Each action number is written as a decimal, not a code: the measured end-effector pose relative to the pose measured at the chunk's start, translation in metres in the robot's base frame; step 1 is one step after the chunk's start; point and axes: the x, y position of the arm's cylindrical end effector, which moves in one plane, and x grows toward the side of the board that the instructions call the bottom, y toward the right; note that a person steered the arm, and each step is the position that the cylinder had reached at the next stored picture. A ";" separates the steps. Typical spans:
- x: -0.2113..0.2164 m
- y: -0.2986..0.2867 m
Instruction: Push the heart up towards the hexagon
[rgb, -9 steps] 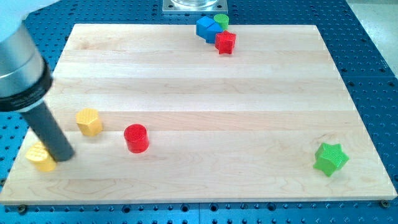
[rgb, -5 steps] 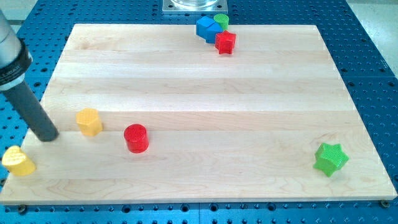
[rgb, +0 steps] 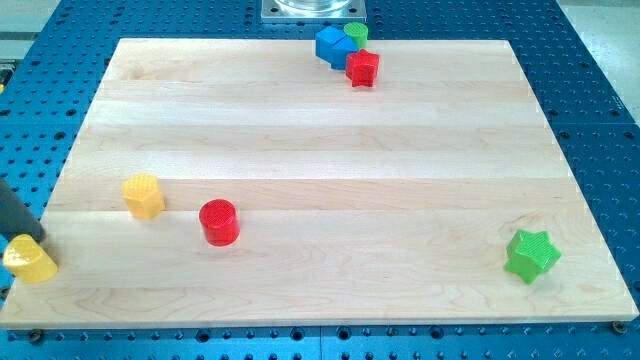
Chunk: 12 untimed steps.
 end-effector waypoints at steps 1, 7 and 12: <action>0.033 0.001; -0.016 0.070; -0.086 0.076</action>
